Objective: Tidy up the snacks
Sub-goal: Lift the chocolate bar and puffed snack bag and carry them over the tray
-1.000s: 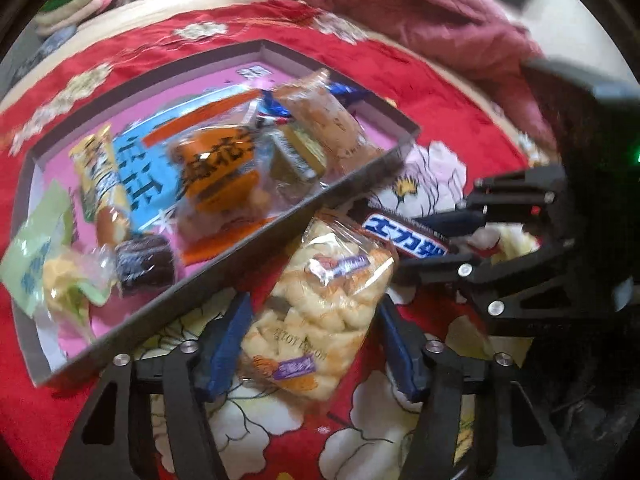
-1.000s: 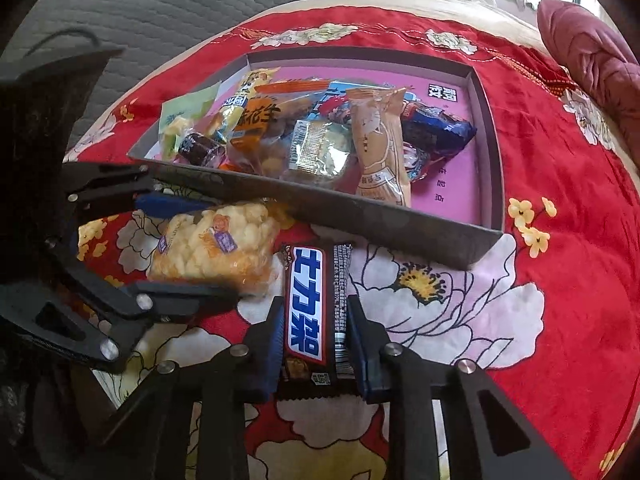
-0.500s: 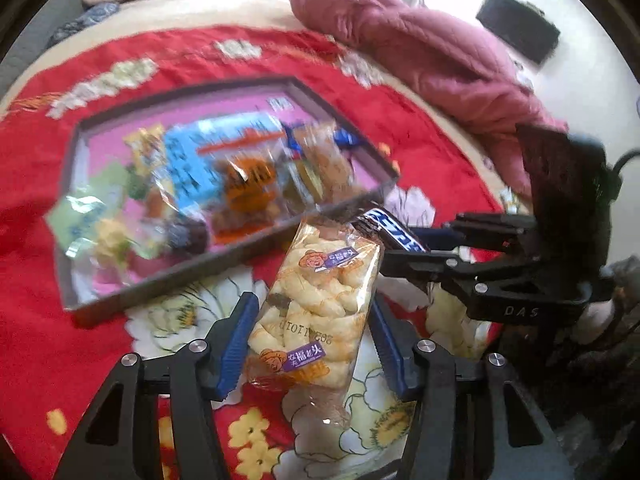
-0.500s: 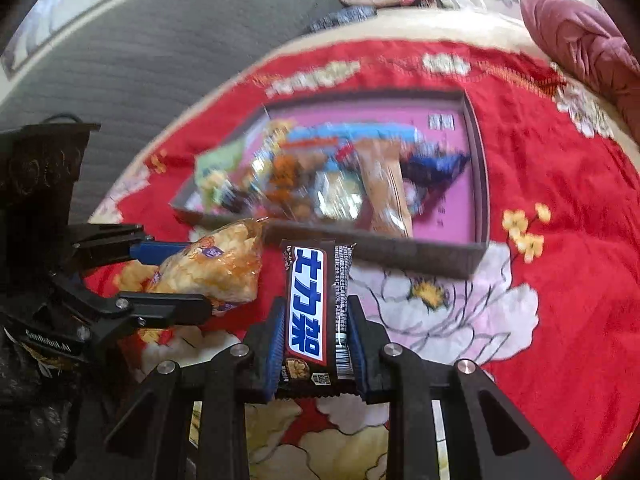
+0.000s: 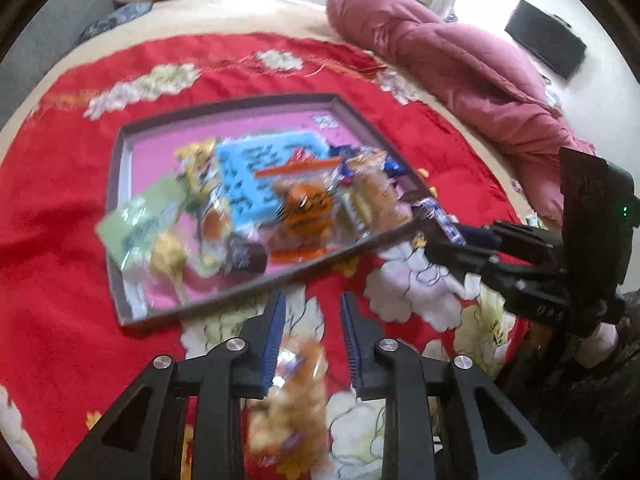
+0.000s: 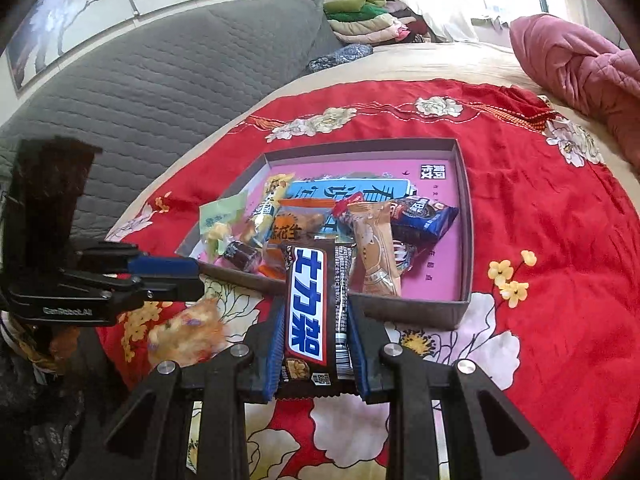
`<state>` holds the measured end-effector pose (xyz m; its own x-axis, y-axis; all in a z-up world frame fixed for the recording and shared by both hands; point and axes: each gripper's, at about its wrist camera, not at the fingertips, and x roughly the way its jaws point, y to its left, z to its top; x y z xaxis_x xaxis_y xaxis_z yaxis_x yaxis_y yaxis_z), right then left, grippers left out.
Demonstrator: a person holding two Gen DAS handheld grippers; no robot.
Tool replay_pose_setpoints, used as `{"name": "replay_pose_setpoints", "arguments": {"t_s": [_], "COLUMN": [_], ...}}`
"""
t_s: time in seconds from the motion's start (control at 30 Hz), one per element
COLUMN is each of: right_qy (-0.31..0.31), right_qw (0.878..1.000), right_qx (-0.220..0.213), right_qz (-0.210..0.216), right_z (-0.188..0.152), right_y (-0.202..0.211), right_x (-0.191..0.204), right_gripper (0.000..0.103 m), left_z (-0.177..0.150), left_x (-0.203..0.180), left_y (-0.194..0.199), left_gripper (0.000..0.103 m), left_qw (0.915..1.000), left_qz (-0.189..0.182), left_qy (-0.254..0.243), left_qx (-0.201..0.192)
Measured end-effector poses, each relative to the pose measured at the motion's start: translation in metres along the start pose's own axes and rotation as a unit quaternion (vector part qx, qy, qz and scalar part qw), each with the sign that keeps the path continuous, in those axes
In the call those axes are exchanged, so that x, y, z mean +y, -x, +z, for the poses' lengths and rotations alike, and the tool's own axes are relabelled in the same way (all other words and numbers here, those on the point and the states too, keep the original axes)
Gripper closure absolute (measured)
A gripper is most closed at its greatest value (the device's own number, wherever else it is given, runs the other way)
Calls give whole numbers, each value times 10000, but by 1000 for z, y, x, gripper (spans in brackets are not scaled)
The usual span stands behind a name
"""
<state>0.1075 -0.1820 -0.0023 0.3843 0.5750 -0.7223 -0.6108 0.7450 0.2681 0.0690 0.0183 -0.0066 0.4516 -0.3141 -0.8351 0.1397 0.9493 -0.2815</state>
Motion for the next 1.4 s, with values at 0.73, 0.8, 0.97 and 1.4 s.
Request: {"name": "replay_pose_setpoints", "arguments": {"t_s": [0.73, 0.8, 0.97, 1.4], "right_qy": [-162, -184, -244, -371], "right_qw": [9996, 9994, 9983, 9942], "right_qx": [-237, -282, -517, -897], "right_qz": [-41, -46, -94, -470], "right_z": [4, 5, 9, 28], "right_y": [6, 8, 14, 10], "right_x": [-5, -6, -10, -25], "right_gripper": [74, 74, 74, 74], "left_z": [-46, -45, -34, 37], "left_x": [4, 5, 6, 10], "left_y": [-35, -32, -12, -3], "left_gripper": [54, 54, 54, 54], "left_qw": [9917, 9926, 9951, 9918], "left_qz": [827, 799, 709, 834], "left_qy": [301, 355, 514, 891], "left_qx": [935, 847, 461, -374]}}
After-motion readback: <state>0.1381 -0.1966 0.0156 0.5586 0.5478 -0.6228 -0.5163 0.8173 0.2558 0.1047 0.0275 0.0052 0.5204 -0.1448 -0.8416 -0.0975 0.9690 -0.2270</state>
